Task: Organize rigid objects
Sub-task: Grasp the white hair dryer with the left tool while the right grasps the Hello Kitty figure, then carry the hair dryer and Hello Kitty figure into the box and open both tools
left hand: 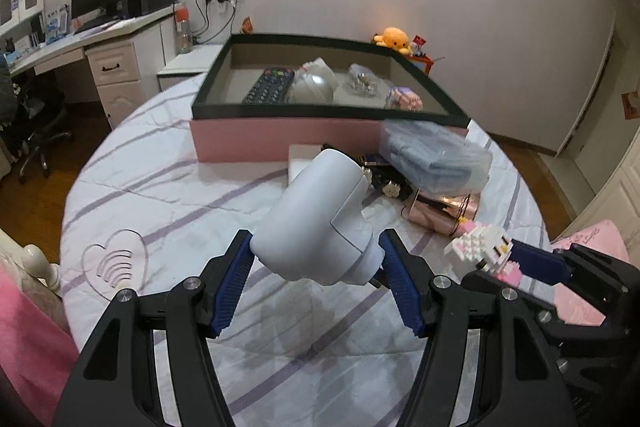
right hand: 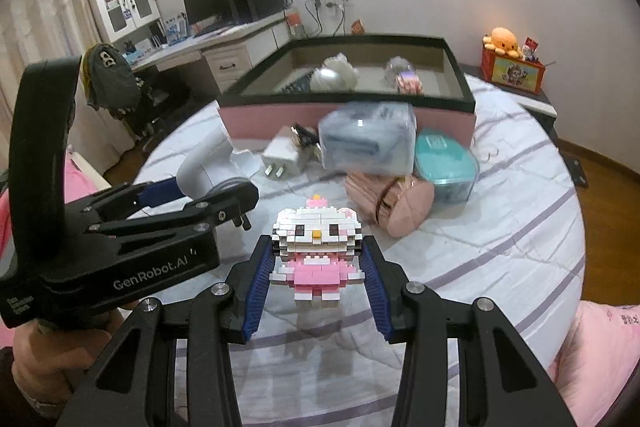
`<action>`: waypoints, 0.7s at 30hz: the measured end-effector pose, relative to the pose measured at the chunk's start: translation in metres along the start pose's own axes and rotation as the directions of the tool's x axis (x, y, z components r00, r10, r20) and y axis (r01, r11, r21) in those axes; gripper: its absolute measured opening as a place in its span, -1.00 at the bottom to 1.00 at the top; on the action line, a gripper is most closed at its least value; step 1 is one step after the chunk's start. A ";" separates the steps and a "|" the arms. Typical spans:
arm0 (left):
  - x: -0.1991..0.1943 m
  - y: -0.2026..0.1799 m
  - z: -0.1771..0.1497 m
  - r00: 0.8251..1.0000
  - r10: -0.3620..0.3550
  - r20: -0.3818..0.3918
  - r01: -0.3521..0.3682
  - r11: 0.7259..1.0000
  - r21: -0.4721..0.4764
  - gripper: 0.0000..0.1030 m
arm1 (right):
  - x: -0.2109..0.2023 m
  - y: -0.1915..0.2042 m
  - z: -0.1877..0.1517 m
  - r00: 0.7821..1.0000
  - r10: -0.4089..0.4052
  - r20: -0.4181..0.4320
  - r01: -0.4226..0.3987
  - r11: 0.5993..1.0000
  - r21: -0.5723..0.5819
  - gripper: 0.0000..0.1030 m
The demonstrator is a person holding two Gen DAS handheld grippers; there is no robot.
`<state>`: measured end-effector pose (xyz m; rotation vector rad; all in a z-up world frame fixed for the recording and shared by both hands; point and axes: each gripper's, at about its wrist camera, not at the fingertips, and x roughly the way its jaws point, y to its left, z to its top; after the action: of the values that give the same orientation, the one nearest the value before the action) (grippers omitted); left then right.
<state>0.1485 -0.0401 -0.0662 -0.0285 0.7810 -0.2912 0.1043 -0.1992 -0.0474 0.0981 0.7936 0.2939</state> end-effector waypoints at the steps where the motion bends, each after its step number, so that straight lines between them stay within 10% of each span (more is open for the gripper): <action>1: -0.004 0.001 0.002 1.000 -0.002 0.007 0.002 1.000 -0.001 0.27 | -0.003 0.001 0.002 1.000 0.004 0.009 -0.004 1.000 0.000 -0.13; 12: -0.026 0.012 0.066 0.993 0.002 0.119 -0.004 1.000 0.015 0.27 | -0.020 -0.004 0.075 0.988 0.032 0.152 -0.026 0.999 -0.040 -0.14; 21: 0.032 0.032 0.143 0.995 -0.006 0.099 0.005 1.000 0.013 0.27 | 0.026 -0.043 0.160 0.987 -0.002 0.161 0.013 0.998 -0.064 -0.14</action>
<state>0.2774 -0.0295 0.0094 -0.0323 0.6810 -0.2980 0.2452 -0.2293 0.0383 0.0568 0.6230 0.3007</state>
